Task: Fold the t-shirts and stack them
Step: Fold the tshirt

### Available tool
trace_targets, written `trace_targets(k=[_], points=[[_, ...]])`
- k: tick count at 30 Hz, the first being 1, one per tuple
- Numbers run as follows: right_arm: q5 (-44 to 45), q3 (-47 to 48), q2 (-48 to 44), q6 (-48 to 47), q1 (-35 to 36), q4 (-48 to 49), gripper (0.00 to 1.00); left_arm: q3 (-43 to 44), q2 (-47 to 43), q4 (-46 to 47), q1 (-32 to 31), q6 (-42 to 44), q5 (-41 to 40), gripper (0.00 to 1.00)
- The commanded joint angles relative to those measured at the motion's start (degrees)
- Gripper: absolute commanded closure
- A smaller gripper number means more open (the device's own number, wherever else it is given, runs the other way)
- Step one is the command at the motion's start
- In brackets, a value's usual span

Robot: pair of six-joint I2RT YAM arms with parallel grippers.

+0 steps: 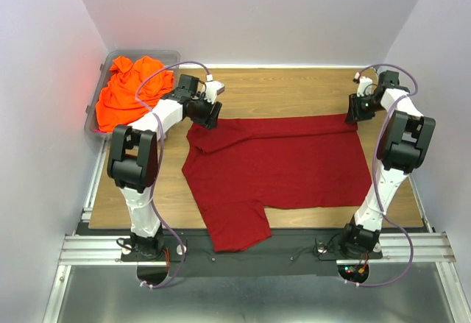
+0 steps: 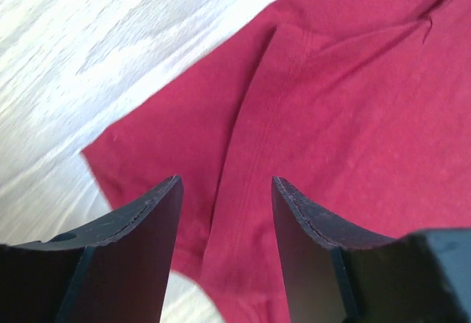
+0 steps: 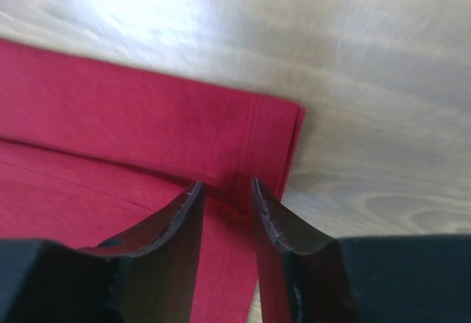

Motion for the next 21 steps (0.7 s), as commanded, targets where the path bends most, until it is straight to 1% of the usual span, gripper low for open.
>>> trace_targets(k=[1, 3, 8, 14, 21], points=[[2.33, -2.35, -0.65, -2.39, -0.33, -1.04, 0.64, 5.24, 1.69, 0.90, 0.01, -1.67, 4.27, 0.36], [3.12, -3.50, -1.36, -3.53, -0.33, -1.04, 0.65, 6.47, 3.28, 0.99, -0.25, -1.93, 4.89, 0.36], [4.88, -6.23, -3.64, -6.08, -0.33, -1.04, 0.66, 8.84, 6.61, 1.26, -1.56, -2.54, 6.65, 0.36], [5.67, -6.14, -3.56, -6.26, -0.33, -1.13, 0.65, 10.78, 9.43, 2.40, -3.24, -3.34, 8.24, 0.36], [5.94, -5.97, -4.52, -6.43, -0.33, -1.13, 0.65, 13.15, 12.95, 3.54, -5.17, -4.04, 7.62, 0.36]])
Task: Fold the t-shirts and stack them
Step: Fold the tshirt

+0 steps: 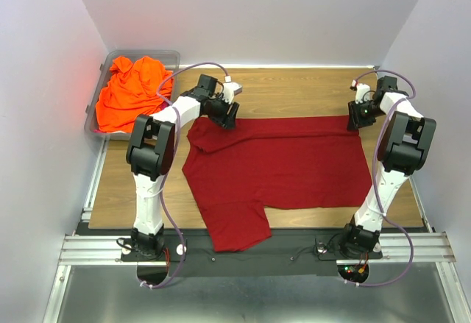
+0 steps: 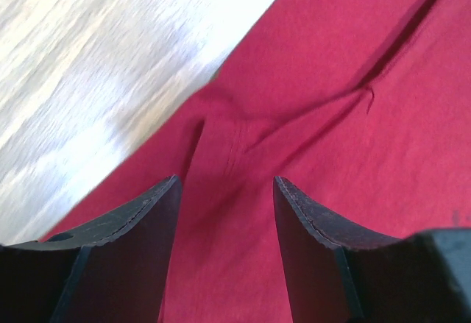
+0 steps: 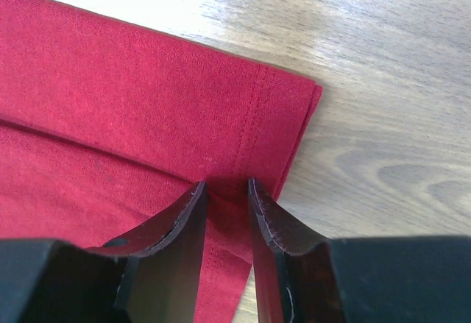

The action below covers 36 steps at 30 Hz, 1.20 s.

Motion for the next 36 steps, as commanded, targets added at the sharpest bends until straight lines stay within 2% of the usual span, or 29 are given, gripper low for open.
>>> trace_targets(k=[1, 24, 27, 30, 34, 36], points=[[2.18, -0.33, -3.32, -1.49, -0.26, -0.52, 0.65, 3.38, 0.51, 1.97, -0.69, -0.94, 0.91, 0.36], [1.04, 0.46, -2.97, -0.53, -0.26, -1.13, 0.65, 5.41, 3.15, 4.43, -2.18, -0.41, -2.43, 0.43], [1.12, 0.64, -2.97, -0.44, -0.26, -1.22, 0.65, 4.88, 2.98, 3.90, -2.80, 0.12, -1.99, 0.53], [1.39, 0.90, -3.06, -0.44, -0.26, -1.31, 0.64, 3.48, 1.22, 3.64, -2.89, -0.23, -1.64, 0.77], [1.56, 1.34, -3.41, -0.44, -0.35, -1.48, 0.61, 0.58, -3.87, 3.47, -3.24, -1.37, -0.76, 0.97], [1.21, 1.78, -3.58, -0.18, -0.26, -1.66, 0.61, -1.53, -7.11, 3.38, -4.20, -1.90, -1.02, 1.00]])
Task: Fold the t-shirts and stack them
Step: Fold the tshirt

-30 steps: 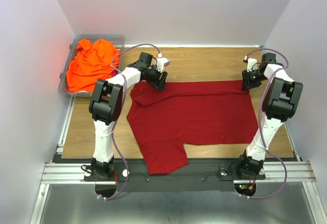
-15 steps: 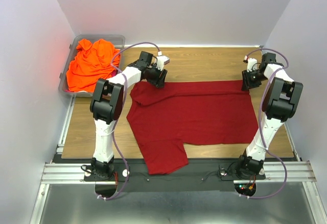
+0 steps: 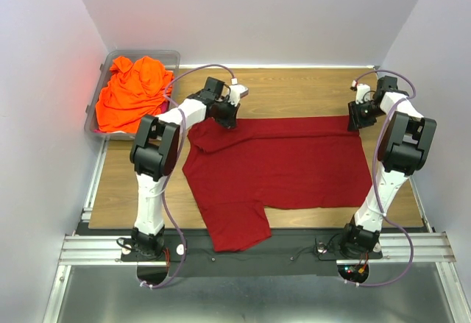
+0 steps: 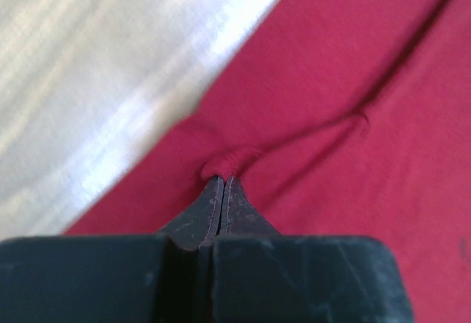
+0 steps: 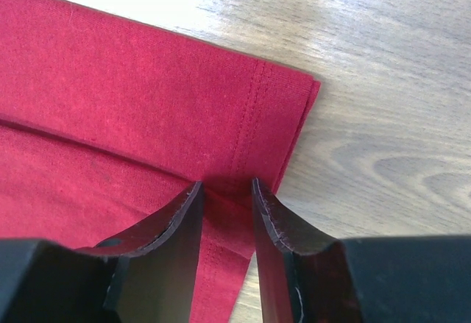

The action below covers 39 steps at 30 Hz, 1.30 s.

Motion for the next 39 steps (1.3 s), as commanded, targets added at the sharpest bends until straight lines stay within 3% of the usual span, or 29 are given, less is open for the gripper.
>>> trace_targets(k=[1, 5, 10, 12, 15, 16, 18, 23, 26, 31, 39], points=[[-0.01, 1.96, -3.32, 0.19, -0.26, -1.16, 0.61, -4.39, -10.76, 0.27, -1.63, -1.27, 1.03, 1.00], [-0.54, 2.92, -3.76, 0.72, -0.26, -1.42, 0.60, -7.74, -15.15, -0.25, -4.52, -2.32, 0.94, 1.00], [-1.51, 3.71, -4.29, 0.72, -0.26, -2.12, 0.49, -15.03, -19.29, -1.48, -10.32, -4.35, 2.43, 0.97], [-1.77, 3.98, -4.73, 0.46, -0.35, -2.30, 0.45, -19.07, -20.86, -2.71, -13.40, -3.83, 3.14, 0.81], [-2.82, 4.33, -4.90, 0.46, -0.26, -2.65, 0.42, -20.93, -23.50, -4.03, -15.33, -2.16, 2.88, 0.65], [-3.26, 4.59, -5.08, 0.37, -0.17, -2.83, 0.42, -21.28, -24.29, -4.64, -15.25, -1.45, 3.14, 0.54], [-4.66, 4.68, -5.52, 0.11, -0.09, -3.18, 0.42, -21.98, -27.09, -7.01, -15.25, 1.69, 3.49, 0.45], [-6.78, 4.07, -6.66, -0.60, 2.02, -3.79, 0.47, -23.65, -34.31, -9.48, -13.68, 7.25, 1.65, 0.43], [-7.14, 3.72, -7.19, -0.25, 4.74, -3.80, 0.50, -24.01, -35.99, -8.08, -7.73, 7.52, 1.12, 0.40], [-6.26, 6.08, -3.94, 1.69, 6.07, -3.88, 0.51, -16.29, -27.74, -9.30, -0.49, 7.17, 1.65, 0.34], [-2.83, 3.90, -2.53, 1.16, 6.07, -3.88, 0.52, -7.31, -15.70, -7.99, 0.66, 7.34, 0.07, 0.34]])
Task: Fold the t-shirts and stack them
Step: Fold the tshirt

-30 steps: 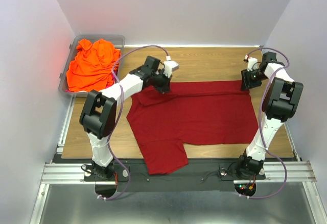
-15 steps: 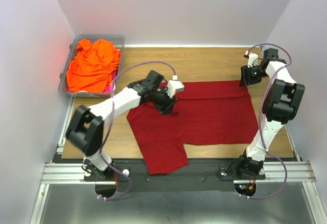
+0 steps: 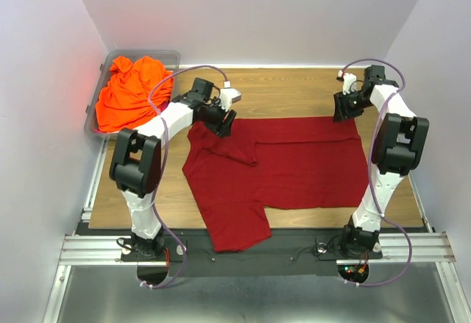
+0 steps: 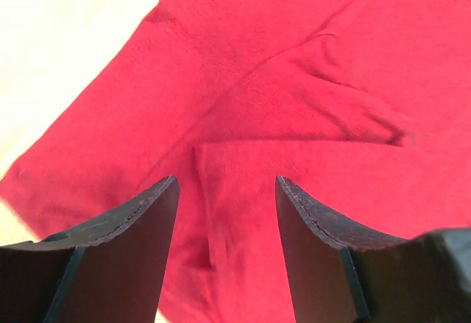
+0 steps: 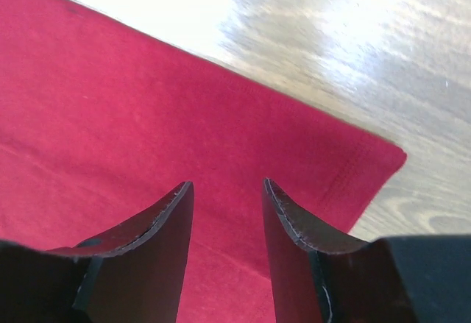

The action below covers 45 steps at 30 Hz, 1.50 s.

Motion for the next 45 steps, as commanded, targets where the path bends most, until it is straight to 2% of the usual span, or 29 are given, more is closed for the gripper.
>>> trace_targets(k=[1, 6, 9, 12, 13, 15, 24, 26, 33, 39, 45], points=[[2.29, -0.57, 0.24, -0.15, -0.58, -0.06, 0.52, 4.71, 2.65, 0.43, -0.48, 0.72, -0.20, 0.34], [5.10, -2.94, 0.33, -1.55, -0.58, -0.14, 0.54, 5.86, 6.17, 0.69, -0.39, 1.16, -1.69, 0.36], [7.29, -3.91, 0.42, -2.26, -0.58, -0.14, 0.55, 4.81, 6.79, -0.27, -0.39, 2.30, -2.05, 0.41], [8.09, -4.17, 0.95, -2.52, -0.58, -0.14, 0.55, 1.74, 5.65, -0.62, -0.39, 3.88, -0.91, 0.51], [8.44, -4.09, 1.12, -2.52, -0.58, -0.06, 0.56, 1.03, 4.42, -0.80, -0.39, 4.23, -0.55, 0.61], [8.88, -4.00, 1.65, -2.61, -0.58, -0.06, 0.57, -1.42, 2.23, -0.98, -0.39, 5.55, 0.76, 0.74], [9.23, -3.82, 2.18, -2.17, -0.58, -0.06, 0.58, -8.81, -4.46, -0.27, -0.39, 6.34, 1.56, 0.92], [9.32, -4.00, 1.74, -2.08, -0.67, -0.14, 0.59, -9.43, -5.25, -0.54, -0.39, 6.61, 2.08, 0.99], [8.53, -3.74, -0.19, -1.47, -0.67, -0.58, 0.60, -12.24, -10.17, -2.38, -0.31, 8.54, 2.88, 1.00], [-9.53, -3.02, -7.65, -0.69, 1.53, -6.55, 0.59, -14.53, -13.25, -3.09, -0.39, 8.72, 3.84, 1.00], [-15.55, -7.95, -12.15, 3.79, 11.45, -6.04, 0.59, -16.46, -15.18, -3.97, -0.39, 8.89, 7.36, 1.00]])
